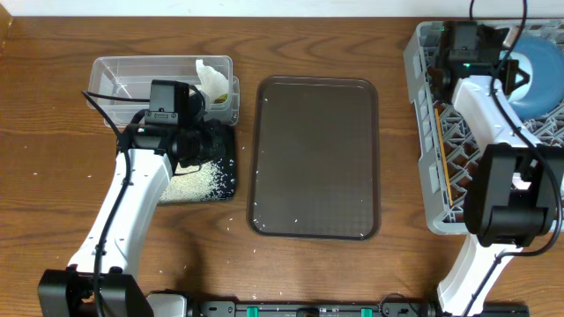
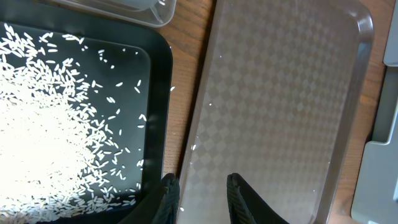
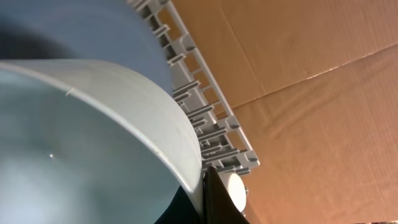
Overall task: Sort waste into correct bins and load items into the dishwasher rack
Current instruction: 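Carry the bowl right and place it upside down in the dish rack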
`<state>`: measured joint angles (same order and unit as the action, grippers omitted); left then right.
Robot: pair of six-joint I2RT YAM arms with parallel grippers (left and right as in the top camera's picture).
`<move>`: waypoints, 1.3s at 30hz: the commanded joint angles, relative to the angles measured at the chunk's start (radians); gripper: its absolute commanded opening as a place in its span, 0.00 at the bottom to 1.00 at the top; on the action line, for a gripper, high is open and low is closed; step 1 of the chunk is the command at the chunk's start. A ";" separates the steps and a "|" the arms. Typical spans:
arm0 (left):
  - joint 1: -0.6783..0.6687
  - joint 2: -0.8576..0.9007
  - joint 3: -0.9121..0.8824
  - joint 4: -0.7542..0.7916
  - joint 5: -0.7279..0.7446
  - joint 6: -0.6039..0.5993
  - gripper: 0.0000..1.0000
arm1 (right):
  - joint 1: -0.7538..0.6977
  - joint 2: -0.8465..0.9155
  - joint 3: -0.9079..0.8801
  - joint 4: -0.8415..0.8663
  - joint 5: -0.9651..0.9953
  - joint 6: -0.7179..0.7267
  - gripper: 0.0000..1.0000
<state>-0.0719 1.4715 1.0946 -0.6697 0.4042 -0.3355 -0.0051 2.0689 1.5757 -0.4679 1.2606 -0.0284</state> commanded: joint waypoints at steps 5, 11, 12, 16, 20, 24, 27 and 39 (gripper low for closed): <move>0.004 -0.008 0.009 0.000 -0.006 0.017 0.29 | 0.061 0.050 -0.016 -0.104 -0.090 0.130 0.01; 0.004 -0.008 0.009 0.000 -0.006 0.017 0.30 | 0.085 0.050 -0.016 -0.241 -0.226 0.233 0.31; 0.004 -0.008 0.009 0.000 -0.006 0.017 0.31 | 0.086 0.050 -0.016 -0.262 -0.268 0.255 0.38; 0.004 -0.008 0.009 0.000 -0.006 0.017 0.38 | 0.085 0.037 -0.015 -0.304 -0.421 0.299 0.59; 0.004 -0.008 0.009 0.000 -0.006 0.018 0.48 | 0.085 -0.039 -0.012 -0.310 -0.535 0.305 0.76; 0.004 -0.008 0.009 0.000 -0.006 0.028 0.54 | 0.074 -0.171 -0.013 -0.285 -0.661 0.300 0.82; 0.004 -0.008 0.009 0.000 -0.042 0.029 0.57 | 0.041 -0.258 -0.013 -0.257 -0.819 0.262 0.82; 0.016 -0.019 0.009 -0.023 -0.182 0.126 0.63 | -0.182 -0.316 -0.014 -0.399 -1.337 0.204 0.88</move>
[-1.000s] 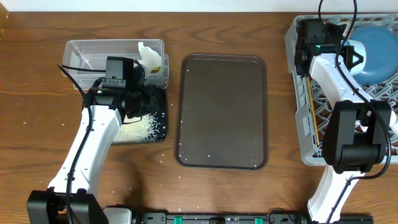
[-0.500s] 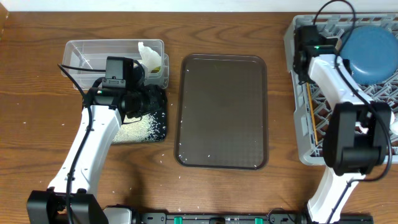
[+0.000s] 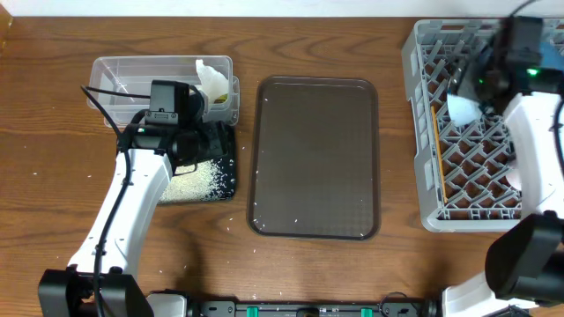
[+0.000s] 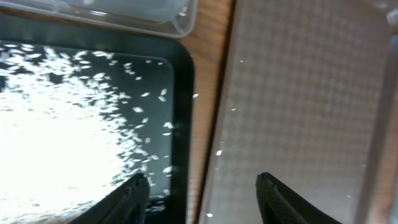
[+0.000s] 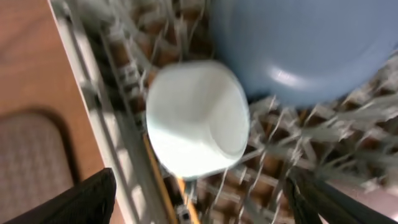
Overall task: Sort waste into correct bins and load items into the dishwasher rack
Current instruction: 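Carry the bowl right and place it upside down in the dish rack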
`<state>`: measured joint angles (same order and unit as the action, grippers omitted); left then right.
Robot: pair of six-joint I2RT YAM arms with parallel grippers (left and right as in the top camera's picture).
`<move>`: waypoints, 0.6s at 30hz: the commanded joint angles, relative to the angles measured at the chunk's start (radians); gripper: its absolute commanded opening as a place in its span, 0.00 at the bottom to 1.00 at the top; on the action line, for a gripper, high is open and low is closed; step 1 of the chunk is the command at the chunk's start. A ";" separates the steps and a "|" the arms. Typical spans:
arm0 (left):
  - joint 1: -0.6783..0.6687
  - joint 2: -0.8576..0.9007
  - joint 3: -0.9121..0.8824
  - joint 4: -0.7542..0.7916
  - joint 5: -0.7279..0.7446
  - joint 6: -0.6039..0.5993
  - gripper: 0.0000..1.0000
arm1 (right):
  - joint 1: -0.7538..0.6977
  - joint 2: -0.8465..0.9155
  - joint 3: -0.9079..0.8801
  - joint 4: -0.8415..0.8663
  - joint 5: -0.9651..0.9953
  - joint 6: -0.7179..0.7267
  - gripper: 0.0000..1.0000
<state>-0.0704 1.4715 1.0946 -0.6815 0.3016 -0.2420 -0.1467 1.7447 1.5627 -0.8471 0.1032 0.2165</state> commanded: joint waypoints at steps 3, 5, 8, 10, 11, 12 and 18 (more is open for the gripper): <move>0.039 -0.037 0.009 -0.053 -0.086 0.032 0.65 | -0.099 0.008 -0.002 -0.090 -0.248 -0.073 0.92; 0.059 -0.054 0.009 -0.124 -0.087 0.034 0.66 | -0.129 0.008 -0.003 -0.143 -0.263 -0.094 0.95; 0.086 -0.080 0.009 -0.206 -0.093 0.080 0.65 | -0.153 0.005 -0.013 -0.207 -0.268 -0.124 0.99; 0.094 -0.109 0.005 -0.240 -0.139 0.105 0.65 | -0.156 -0.010 -0.041 -0.217 -0.265 -0.129 0.99; 0.093 -0.130 0.000 -0.251 -0.168 0.111 0.65 | -0.156 -0.023 -0.060 -0.210 -0.265 -0.128 0.99; 0.093 -0.153 -0.008 -0.253 -0.186 0.111 0.65 | -0.154 -0.041 -0.085 -0.196 -0.265 -0.128 0.99; 0.092 -0.397 -0.151 -0.156 -0.203 0.137 0.66 | -0.153 -0.300 -0.383 0.044 -0.265 -0.120 0.99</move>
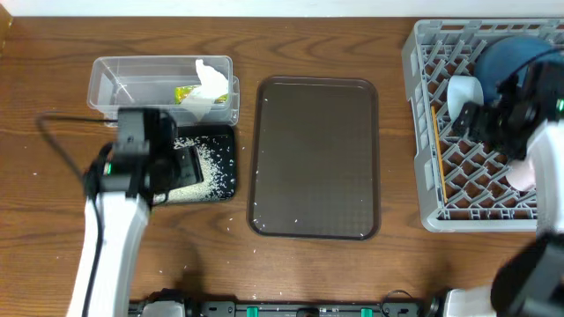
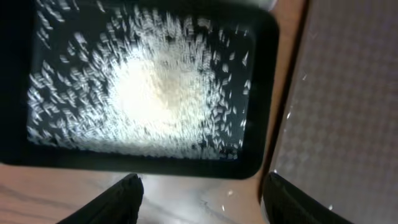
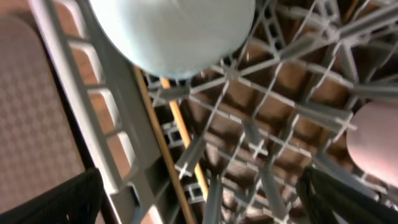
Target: Sort waste into correct bins and load items into the dishwasher rack
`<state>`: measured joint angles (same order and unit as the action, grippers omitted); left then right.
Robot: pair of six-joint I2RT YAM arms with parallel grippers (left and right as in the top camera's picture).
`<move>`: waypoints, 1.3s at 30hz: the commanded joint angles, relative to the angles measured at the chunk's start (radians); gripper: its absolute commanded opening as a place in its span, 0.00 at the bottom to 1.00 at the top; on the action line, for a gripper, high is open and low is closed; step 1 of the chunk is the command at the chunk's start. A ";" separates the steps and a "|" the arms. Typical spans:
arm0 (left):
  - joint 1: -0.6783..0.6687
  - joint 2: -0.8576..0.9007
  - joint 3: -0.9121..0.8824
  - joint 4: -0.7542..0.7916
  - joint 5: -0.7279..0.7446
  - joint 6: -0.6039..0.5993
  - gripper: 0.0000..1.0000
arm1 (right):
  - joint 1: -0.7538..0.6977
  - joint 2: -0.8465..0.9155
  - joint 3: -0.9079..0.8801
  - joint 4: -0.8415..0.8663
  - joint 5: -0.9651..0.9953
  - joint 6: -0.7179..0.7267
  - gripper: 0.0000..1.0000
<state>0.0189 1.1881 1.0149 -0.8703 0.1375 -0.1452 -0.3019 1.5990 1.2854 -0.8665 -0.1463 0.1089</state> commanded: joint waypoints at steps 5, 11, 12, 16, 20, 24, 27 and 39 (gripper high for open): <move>0.003 -0.380 -0.257 0.188 -0.038 0.032 0.81 | 0.002 -0.517 -0.412 0.341 0.055 -0.009 0.99; 0.003 -0.518 -0.303 0.222 -0.038 0.032 0.86 | 0.002 -0.798 -0.568 0.384 0.064 -0.009 0.99; 0.003 -0.527 -0.303 0.221 -0.038 0.032 0.86 | 0.002 -0.835 -0.578 0.359 0.064 -0.010 0.99; 0.003 -0.529 -0.303 0.221 -0.038 0.032 0.88 | 0.002 -0.912 -0.581 0.246 0.064 -0.010 0.99; 0.003 -0.529 -0.303 0.220 -0.038 0.032 0.92 | 0.002 -0.931 -0.581 0.146 0.064 -0.010 0.99; 0.003 -0.529 -0.303 0.220 -0.038 0.032 0.92 | 0.002 -0.931 -0.581 0.063 0.064 -0.010 0.99; 0.003 -0.529 -0.303 0.221 -0.038 0.032 0.93 | 0.002 -0.931 -0.581 0.010 0.064 -0.010 0.99; 0.003 -0.528 -0.303 0.220 -0.038 0.032 0.93 | 0.068 -0.927 -0.582 -0.084 0.064 -0.020 0.99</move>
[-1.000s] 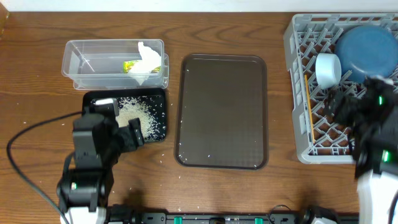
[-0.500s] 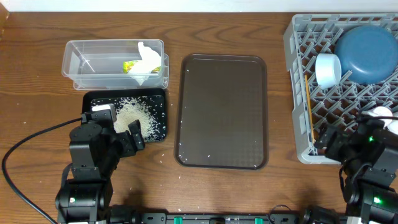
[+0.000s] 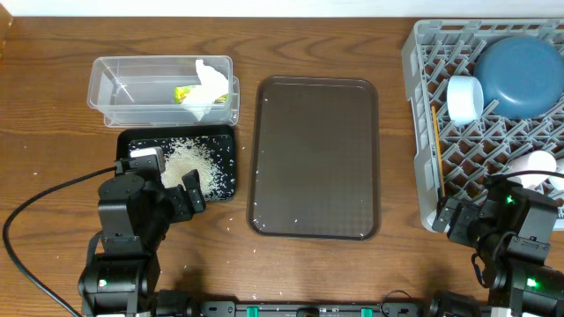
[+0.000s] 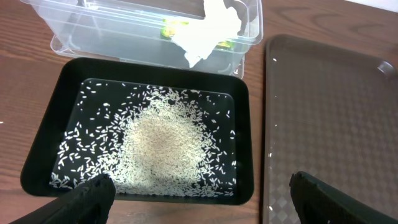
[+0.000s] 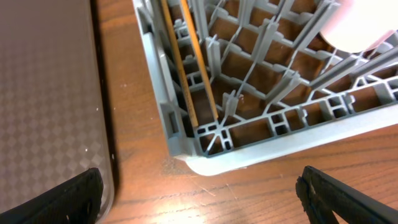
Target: Sort waste into correct bins and load items into the dishwasher rack
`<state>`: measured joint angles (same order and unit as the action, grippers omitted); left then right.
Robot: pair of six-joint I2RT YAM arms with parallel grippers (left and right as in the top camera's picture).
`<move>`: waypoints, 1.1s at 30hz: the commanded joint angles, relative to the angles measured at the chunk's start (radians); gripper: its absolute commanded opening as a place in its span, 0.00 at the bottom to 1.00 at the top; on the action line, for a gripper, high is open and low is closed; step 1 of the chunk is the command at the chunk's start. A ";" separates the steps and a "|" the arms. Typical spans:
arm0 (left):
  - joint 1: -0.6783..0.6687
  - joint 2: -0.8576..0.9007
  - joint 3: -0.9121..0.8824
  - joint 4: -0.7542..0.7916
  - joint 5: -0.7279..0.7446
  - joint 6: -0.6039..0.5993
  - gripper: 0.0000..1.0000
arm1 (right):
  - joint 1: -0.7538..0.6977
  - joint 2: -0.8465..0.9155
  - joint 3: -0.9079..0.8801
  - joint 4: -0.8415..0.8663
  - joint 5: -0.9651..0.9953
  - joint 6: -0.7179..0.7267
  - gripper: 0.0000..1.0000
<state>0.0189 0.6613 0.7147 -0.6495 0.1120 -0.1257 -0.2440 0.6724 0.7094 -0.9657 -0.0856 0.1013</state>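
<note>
The grey dishwasher rack point(image 3: 423, 132) at the right holds a blue bowl point(image 3: 520, 75), a white cup point(image 3: 464, 97), a pale pink item point(image 3: 538, 165) and an orange stick point(image 5: 196, 74). A clear bin point(image 3: 115, 88) at the back left holds white tissue point(image 4: 211, 28) and a green-yellow wrapper. In front of it sits a black tray point(image 4: 242, 143) of rice. My left gripper point(image 4: 202, 205) hangs open before the black tray, holding nothing. My right gripper point(image 5: 202, 202) is open over bare wood at the rack's front left corner, also holding nothing.
A brown serving tray point(image 3: 317, 158) lies in the middle, with a few rice grains on it and on the wood point(image 3: 220, 264) near its front left corner. Both arm bases stand at the table's front edge.
The left gripper was low over the black tray and now sits back at its front edge. The right gripper has left the rack's middle for the rack's front left corner. Both stay open.
At first my left gripper was nearly shut between the black and brown trays, and my right held a white cup at the rack's back. Then the cup lay beside the blue bowl with both grippers open. Since then both arms have moved to the table's front.
</note>
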 commanded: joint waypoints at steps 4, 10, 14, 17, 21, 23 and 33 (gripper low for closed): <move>0.003 -0.001 -0.002 0.000 -0.012 0.013 0.93 | 0.043 -0.076 -0.039 0.147 -0.021 -0.013 0.99; 0.003 -0.001 -0.002 0.000 -0.012 0.013 0.93 | 0.133 -0.311 -0.246 0.446 -0.023 -0.013 0.99; 0.003 -0.001 -0.002 0.000 -0.012 0.013 0.93 | 0.171 -0.475 -0.442 0.688 -0.016 -0.013 0.99; 0.003 -0.001 -0.002 0.000 -0.012 0.013 0.93 | 0.180 -0.574 -0.566 0.848 -0.014 -0.013 0.99; 0.003 -0.001 -0.002 0.000 -0.012 0.013 0.93 | 0.180 -0.666 -0.696 1.006 -0.009 -0.013 0.99; 0.003 -0.001 -0.002 0.000 -0.012 0.013 0.93 | 0.180 -0.661 -0.704 0.981 0.006 -0.013 0.99; 0.003 -0.001 -0.002 0.000 -0.012 0.013 0.94 | 0.180 -0.653 -0.704 0.898 0.007 -0.013 0.99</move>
<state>0.0189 0.6613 0.7113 -0.6502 0.1120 -0.1257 -0.0853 0.0216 0.0071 -0.0635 -0.0887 0.0944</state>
